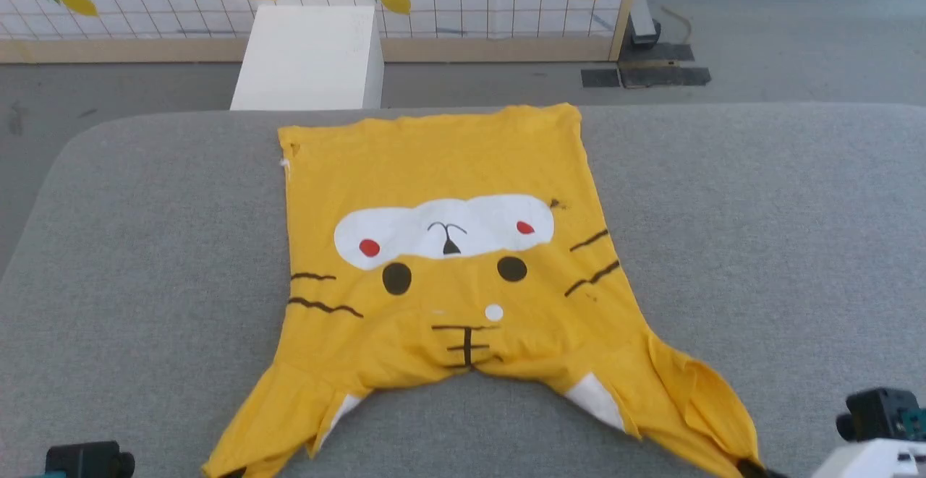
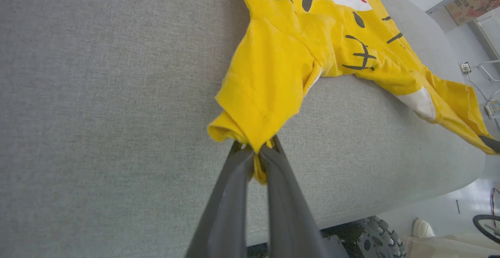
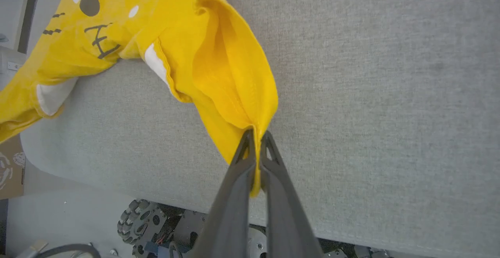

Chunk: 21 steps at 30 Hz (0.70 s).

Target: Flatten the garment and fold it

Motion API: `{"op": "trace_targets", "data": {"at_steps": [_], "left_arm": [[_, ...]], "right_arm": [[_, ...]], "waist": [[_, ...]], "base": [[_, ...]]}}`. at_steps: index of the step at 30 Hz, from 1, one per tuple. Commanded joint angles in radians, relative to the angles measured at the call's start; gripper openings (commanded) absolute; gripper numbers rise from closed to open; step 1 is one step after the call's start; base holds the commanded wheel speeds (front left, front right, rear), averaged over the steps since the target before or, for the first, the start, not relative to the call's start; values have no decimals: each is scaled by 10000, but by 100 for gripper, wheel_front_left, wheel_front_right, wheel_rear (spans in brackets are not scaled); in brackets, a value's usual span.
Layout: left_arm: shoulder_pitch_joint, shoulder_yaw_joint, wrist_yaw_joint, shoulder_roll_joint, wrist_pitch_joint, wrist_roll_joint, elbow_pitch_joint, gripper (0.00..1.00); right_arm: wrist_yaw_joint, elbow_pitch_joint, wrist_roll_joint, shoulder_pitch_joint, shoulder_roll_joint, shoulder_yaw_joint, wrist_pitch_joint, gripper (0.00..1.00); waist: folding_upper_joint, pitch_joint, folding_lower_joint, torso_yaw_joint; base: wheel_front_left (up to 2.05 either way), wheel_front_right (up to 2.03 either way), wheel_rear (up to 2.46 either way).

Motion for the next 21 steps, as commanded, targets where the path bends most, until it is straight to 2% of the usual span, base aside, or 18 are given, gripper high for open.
{"op": "trace_targets", "data": {"at_steps": [1,13,17,21], "left_arm": [[303,71,127,197,63,-84,-73,0],[2175,733,579,854,-1,-1165,-884,0],[2628,958,628,902,-318,-1236,-1185,0],[2459,1017,611,744,-659,-952,-1404,0]], "right_arm": [[-13,-158,215,333,0,-163,273,0],[-13,-669,1447,2088,7,-1735,1527,0],[-13,-811,1613,2367,7,-1888,1495,0],[-13,-872,1442,2236,8,-1600,1056,0]], "waist": [[0,-208,1,49],[0,-913,1,114],[0,-1047,1,115],[0,-1090,1,117]], "base": [[0,0,0],[0,0,0],[0,0,0],[0,0,0]]}}
